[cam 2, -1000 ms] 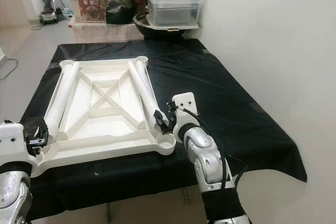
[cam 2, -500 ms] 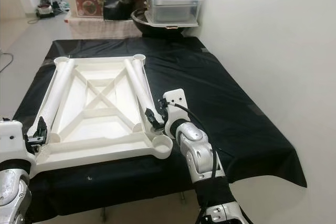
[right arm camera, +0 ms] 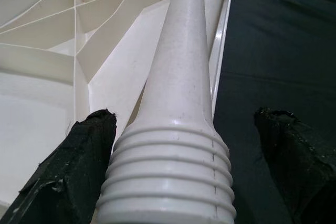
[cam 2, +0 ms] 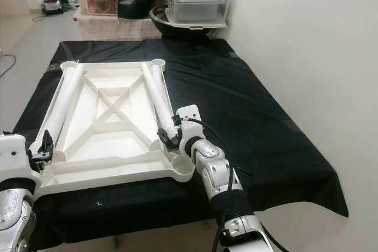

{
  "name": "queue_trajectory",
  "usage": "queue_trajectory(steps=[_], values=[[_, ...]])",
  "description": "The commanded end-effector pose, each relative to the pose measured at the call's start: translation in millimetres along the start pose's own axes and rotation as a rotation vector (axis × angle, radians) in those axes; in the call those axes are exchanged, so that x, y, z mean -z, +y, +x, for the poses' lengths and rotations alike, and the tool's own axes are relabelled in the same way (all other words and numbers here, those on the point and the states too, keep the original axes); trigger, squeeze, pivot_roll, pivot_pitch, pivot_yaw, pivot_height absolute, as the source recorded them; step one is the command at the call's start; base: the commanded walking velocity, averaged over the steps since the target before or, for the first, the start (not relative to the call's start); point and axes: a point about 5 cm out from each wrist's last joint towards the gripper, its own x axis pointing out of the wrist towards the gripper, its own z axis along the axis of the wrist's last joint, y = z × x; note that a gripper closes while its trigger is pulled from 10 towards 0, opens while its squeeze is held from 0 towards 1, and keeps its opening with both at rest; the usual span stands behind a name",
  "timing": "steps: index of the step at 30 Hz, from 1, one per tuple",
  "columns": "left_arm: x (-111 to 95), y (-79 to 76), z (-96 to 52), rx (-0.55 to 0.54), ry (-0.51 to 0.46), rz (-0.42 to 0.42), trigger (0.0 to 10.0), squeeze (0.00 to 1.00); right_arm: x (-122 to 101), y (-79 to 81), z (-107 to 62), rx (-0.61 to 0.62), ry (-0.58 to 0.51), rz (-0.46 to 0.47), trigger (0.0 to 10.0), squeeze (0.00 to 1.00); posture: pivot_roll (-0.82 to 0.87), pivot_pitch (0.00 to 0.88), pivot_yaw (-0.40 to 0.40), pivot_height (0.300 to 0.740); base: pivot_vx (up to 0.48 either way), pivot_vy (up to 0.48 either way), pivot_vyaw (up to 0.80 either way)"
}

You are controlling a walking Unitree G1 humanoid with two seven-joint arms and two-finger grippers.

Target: Building children table

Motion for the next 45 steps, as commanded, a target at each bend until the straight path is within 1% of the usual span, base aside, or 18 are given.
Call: queue_trajectory(steps=[1, 5, 10, 13, 20, 27, 31, 42, 43, 44, 45], values=[[2.4, -1.5, -0.6, -0.003, 0.016, 0.010, 10.0, 0.00, 5.8, 3.5, 0.3, -0.017, 0.019, 0.020, 10.0, 0.00, 0.09, 0.000, -0.066, 0.740, 0.000, 0.000, 0.00], [4.0, -2.7, -0.4, 0.000, 0.021, 0.011, 10.0, 0.00, 12.7, 7.6, 2.7, -0.032, 0.035, 0.028, 10.0, 0.00, 0.09, 0.000, -0.066, 0.740, 0.000, 0.000, 0.00], [4.2, -3.5, 0.7, 0.001, 0.019, 0.011, 10.0, 0.00, 17.9, 6.3, 4.5, -0.027, 0.046, 0.033, 10.0, 0.00, 0.09, 0.000, -0.069, 0.740, 0.000, 0.000, 0.00], [5.5, -4.2, 1.5, 0.004, 0.021, 0.013, 10.0, 0.00, 22.4, 4.8, 6.4, -0.026, 0.063, 0.052, 10.0, 0.00, 0.09, 0.000, -0.070, 0.740, 0.000, 0.000, 0.00], [6.0, -5.9, 1.5, 0.007, 0.020, 0.011, 10.0, 0.00, 21.4, 4.9, 7.1, -0.019, 0.045, 0.069, 10.0, 0.00, 0.09, 0.000, -0.071, 0.740, 0.000, 0.000, 0.00], [6.3, -9.2, 2.8, 0.017, 0.018, 0.008, 10.0, 0.00, 11.4, 7.4, 8.2, -0.027, -0.031, 0.102, 10.0, 0.00, 0.08, 0.000, -0.067, 0.740, 0.000, 0.000, 0.00], [7.0, -9.9, 3.4, 0.019, 0.019, 0.007, 10.0, 0.00, 11.6, 9.3, 8.5, -0.039, -0.041, 0.099, 10.0, 0.00, 0.08, 0.000, -0.067, 0.740, 0.000, 0.000, 0.00], [6.9, -10.0, 3.2, 0.016, 0.021, 0.009, 10.0, 0.00, 16.4, 11.9, 10.7, -0.048, -0.026, 0.105, 10.0, 0.00, 0.09, 0.000, -0.073, 0.740, 0.000, 0.000, 0.00], [6.9, -10.0, 3.3, 0.015, 0.021, 0.009, 10.0, 0.00, 16.5, 12.1, 10.9, -0.048, -0.027, 0.106, 9.6, 0.00, 0.09, 0.000, -0.074, 0.740, 0.000, 0.000, 0.00], [6.9, -9.9, 3.3, 0.014, 0.021, 0.009, 10.0, 0.00, 16.4, 12.3, 11.0, -0.050, -0.030, 0.108, 7.7, 0.00, 0.09, 0.000, -0.074, 0.740, 0.000, 0.000, 0.00], [6.7, -9.9, 3.3, 0.013, 0.021, 0.008, 10.0, 0.00, 16.5, 12.6, 11.3, -0.050, -0.030, 0.109, 4.5, 0.00, 0.09, 0.000, -0.075, 0.740, 0.000, 0.000, 0.00]])
